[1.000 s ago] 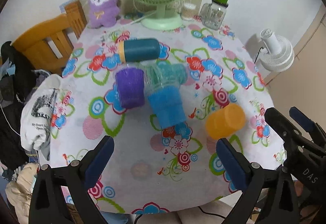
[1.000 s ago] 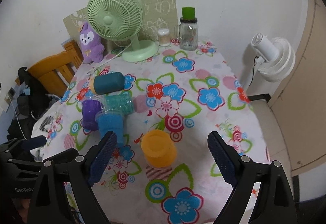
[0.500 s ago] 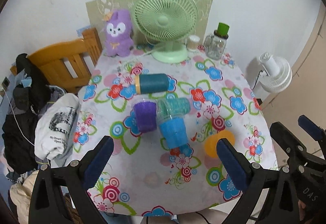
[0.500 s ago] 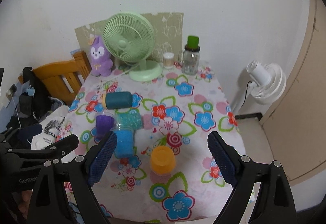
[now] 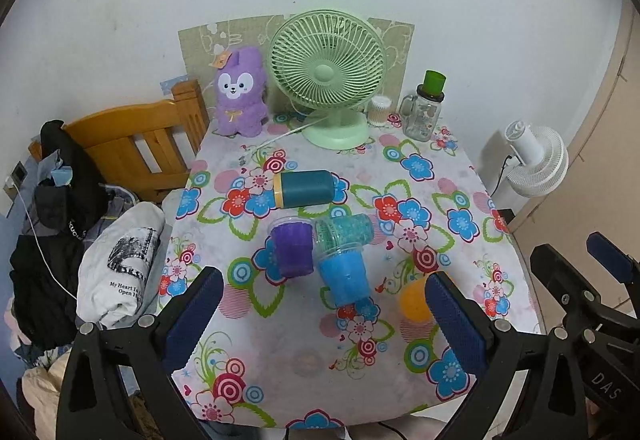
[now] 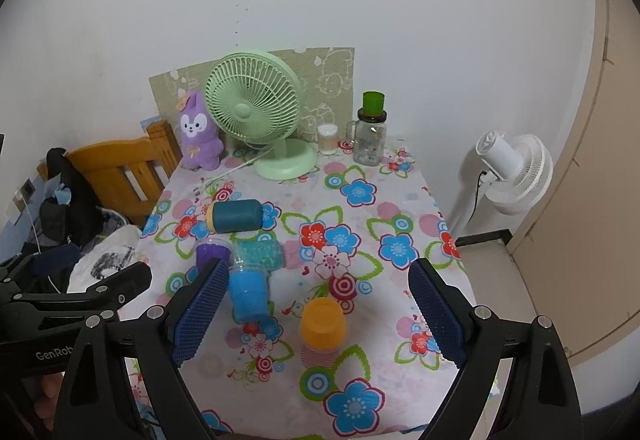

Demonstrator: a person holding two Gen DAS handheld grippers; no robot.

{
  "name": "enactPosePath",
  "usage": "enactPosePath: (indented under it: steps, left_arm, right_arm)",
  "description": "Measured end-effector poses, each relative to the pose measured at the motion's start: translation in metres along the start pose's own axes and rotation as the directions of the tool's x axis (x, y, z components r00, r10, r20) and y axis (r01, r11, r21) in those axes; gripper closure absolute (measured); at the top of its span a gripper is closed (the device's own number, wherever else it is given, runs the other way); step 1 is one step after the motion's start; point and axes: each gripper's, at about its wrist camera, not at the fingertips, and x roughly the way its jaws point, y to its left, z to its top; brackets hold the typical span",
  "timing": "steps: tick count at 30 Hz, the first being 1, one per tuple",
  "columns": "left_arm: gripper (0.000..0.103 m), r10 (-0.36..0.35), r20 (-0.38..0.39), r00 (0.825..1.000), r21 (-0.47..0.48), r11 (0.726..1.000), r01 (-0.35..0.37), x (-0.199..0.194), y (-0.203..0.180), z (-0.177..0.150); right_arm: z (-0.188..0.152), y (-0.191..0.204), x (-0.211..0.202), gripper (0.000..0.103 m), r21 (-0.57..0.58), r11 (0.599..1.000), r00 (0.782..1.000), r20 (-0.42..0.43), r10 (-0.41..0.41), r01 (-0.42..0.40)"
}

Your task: Flip cup upside down

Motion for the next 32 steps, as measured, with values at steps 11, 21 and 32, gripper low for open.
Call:
enactPosePath:
  steps: [11, 21, 32]
  left_arm:
    - [0.001, -0.001, 0.01, 1.0, 0.008, 1.0, 0.001, -0.003, -0.004, 0.001]
    - [0.001, 0.0, 0.006, 1.0, 0.006, 1.0, 0.0, -0.002, -0.003, 0.001]
    - [0.001, -0.005, -0.013, 1.0, -0.008, 1.0, 0.004, 0.008, -0.004, 0.0]
  right_arm:
    - [0.0, -0.003, -0.002, 0.01, 0.004, 1.0, 1.0, 0.001, 0.0, 0.0]
    - [-0.001, -0.003, -0.002, 0.01, 0.005, 1.0, 1.0, -0.002, -0.001, 0.001]
    - [-0.004, -0.004, 0.002, 0.01, -0.004, 1.0, 1.0, -0.018, -0.006, 0.006]
